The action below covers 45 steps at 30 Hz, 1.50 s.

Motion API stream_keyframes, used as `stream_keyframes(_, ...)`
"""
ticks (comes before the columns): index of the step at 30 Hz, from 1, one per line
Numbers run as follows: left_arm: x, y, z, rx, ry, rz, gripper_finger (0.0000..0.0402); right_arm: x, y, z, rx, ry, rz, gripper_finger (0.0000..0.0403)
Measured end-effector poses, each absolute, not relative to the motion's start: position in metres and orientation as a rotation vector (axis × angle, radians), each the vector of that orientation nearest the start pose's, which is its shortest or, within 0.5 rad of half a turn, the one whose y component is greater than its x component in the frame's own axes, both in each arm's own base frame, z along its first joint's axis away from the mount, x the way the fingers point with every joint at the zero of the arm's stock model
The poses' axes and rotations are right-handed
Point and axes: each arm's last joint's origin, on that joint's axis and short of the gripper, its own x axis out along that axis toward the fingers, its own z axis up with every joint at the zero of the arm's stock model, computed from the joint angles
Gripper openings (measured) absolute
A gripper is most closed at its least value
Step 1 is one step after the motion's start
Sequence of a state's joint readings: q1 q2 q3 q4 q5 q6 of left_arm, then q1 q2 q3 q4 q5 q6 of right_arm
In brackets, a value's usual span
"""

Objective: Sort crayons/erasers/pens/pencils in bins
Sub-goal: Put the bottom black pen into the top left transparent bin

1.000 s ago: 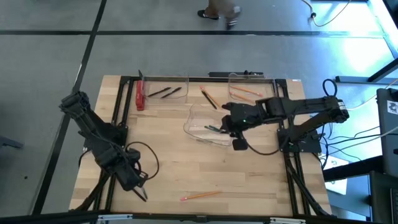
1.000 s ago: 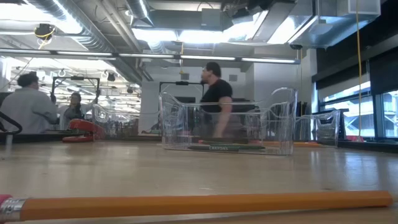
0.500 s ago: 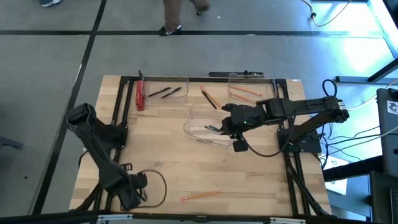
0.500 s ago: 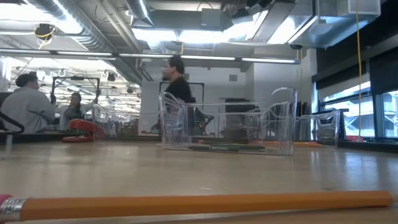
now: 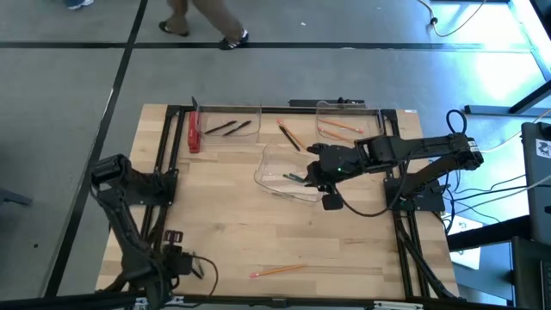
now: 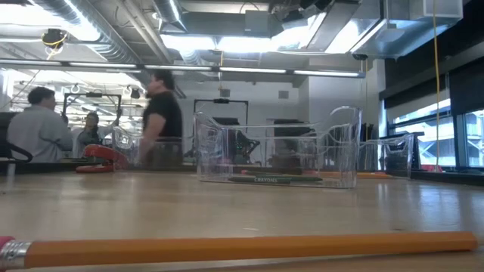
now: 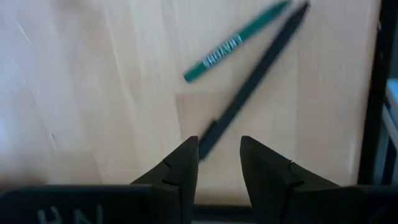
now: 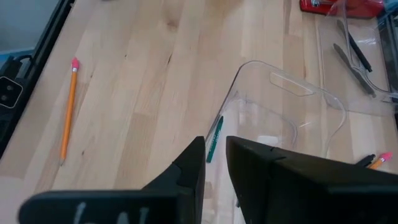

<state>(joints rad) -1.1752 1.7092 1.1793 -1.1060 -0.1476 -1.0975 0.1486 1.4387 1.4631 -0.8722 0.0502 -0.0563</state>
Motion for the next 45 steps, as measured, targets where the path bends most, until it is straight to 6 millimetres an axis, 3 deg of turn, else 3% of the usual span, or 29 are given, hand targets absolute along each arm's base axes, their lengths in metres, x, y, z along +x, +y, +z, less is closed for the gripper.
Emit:
stream_keyframes(7, 0.104, -0.27, 0.189, 0.172, 1.462, 0.012, 0.0112, 0.29, 0.042, 0.359, -0.137, 0.841, 0.116, 0.0069)
stream_keyframes(24, 0.098, -0.257, 0.148, 0.155, 1.469, -0.036, 0.0112, 0.293, 0.042, 0.362, -0.131, 0.798, 0.114, 0.0069)
stream_keyframes(45, 0.095, -0.248, 0.133, 0.182, 1.481, -0.089, 0.0112, 0.293, 0.042, 0.362, -0.13, 0.796, 0.113, 0.0069)
